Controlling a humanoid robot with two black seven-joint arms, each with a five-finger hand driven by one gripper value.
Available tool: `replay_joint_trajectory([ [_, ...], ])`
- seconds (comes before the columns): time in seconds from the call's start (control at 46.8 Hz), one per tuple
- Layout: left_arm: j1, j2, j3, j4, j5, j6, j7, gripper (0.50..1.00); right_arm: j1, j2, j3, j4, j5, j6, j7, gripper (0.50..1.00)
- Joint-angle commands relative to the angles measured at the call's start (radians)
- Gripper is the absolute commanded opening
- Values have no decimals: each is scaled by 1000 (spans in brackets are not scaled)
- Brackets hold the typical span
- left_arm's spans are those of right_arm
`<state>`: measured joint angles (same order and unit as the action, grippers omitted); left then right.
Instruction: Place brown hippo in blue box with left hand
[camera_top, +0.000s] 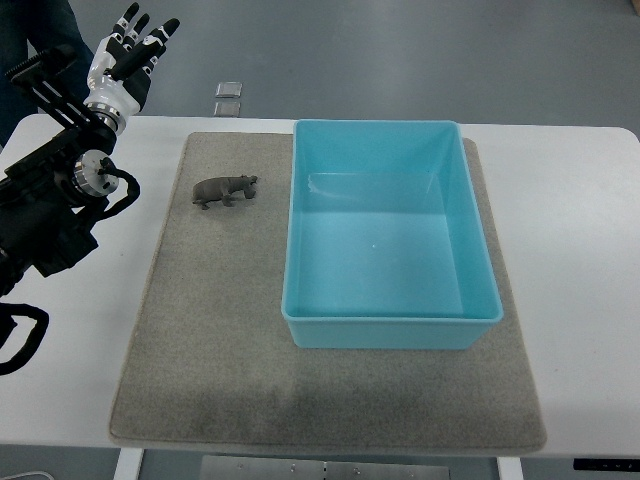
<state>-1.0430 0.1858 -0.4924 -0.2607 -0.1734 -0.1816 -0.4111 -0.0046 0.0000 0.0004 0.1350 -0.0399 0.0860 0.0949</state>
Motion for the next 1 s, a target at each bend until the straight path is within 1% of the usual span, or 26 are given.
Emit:
replay_joint_trajectory([
  [0.0,1,0,0,0,0,-1,-3,999,0,0,0,0,0,0,0,936],
  [0.983,-2,4,18,-11,15,1,-2,999,0,0,0,0,0,0,0,936],
])
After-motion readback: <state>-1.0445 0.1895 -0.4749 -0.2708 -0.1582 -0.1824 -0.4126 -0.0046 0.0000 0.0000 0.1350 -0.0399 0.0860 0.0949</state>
